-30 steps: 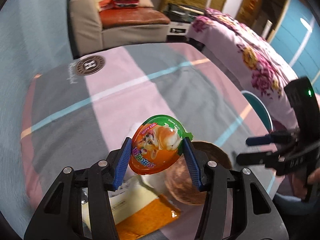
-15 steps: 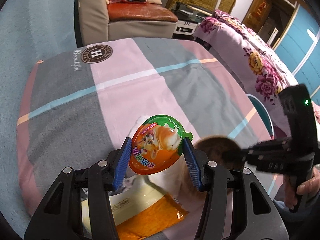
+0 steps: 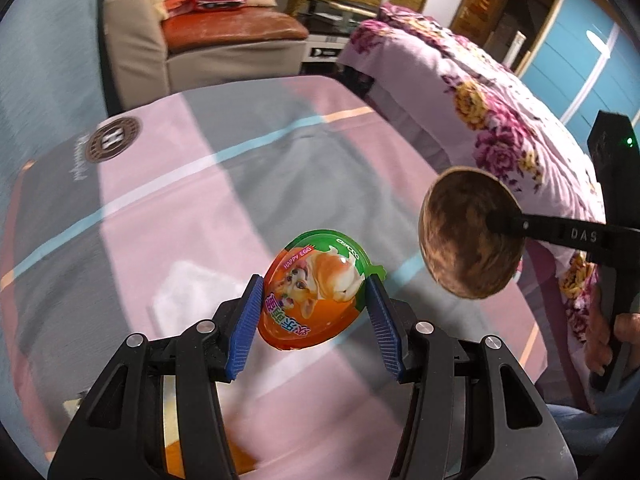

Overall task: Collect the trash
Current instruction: 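Lift the egg toy with left gripper while right gripper grasps the wicker bowl rim, then carry the egg toy and wicker bowl over the bin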

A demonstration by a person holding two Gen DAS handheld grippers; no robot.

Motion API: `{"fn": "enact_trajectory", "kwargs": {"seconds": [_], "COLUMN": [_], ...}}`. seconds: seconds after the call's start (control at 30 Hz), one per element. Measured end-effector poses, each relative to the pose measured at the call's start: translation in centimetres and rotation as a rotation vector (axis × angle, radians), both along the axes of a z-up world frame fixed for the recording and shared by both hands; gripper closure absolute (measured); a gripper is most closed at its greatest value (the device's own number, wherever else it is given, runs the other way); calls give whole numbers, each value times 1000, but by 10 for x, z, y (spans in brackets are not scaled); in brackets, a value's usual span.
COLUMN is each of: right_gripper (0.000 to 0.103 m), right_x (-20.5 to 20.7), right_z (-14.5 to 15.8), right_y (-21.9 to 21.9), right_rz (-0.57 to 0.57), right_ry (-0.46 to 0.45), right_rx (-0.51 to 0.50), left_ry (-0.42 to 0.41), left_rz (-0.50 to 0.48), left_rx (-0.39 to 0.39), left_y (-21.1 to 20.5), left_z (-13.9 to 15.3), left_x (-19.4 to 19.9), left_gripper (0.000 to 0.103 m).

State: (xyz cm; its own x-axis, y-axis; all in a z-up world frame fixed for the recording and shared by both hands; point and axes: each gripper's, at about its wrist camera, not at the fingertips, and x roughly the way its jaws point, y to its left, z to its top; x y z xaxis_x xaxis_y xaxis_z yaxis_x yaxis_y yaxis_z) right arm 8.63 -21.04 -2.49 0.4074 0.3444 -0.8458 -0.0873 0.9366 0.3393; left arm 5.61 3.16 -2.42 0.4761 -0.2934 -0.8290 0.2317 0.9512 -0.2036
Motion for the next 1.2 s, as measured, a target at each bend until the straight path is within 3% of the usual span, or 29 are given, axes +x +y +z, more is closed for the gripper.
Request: {"fn": "enact_trajectory", "kwargs": {"seconds": [0.4, 0.7, 1.2], "right_gripper": [97, 97, 97], "right_x": [-11, -25, -39], "right_z": [14, 8, -7], "right_y": [-93, -168, -248], "right_rz": [-137, -263, -386], "right_ry": [-75, -99, -88], "right_rx": [28, 63, 43], "left_ry": [-9, -7, 51], "left_rz": [-126, -214, -344], "left_rx": [56, 106, 168], "left_y": [-101, -168, -265], "left_z": [13, 16, -15], "left_x": [17, 23, 44], "left_gripper": [50, 50, 50]}}
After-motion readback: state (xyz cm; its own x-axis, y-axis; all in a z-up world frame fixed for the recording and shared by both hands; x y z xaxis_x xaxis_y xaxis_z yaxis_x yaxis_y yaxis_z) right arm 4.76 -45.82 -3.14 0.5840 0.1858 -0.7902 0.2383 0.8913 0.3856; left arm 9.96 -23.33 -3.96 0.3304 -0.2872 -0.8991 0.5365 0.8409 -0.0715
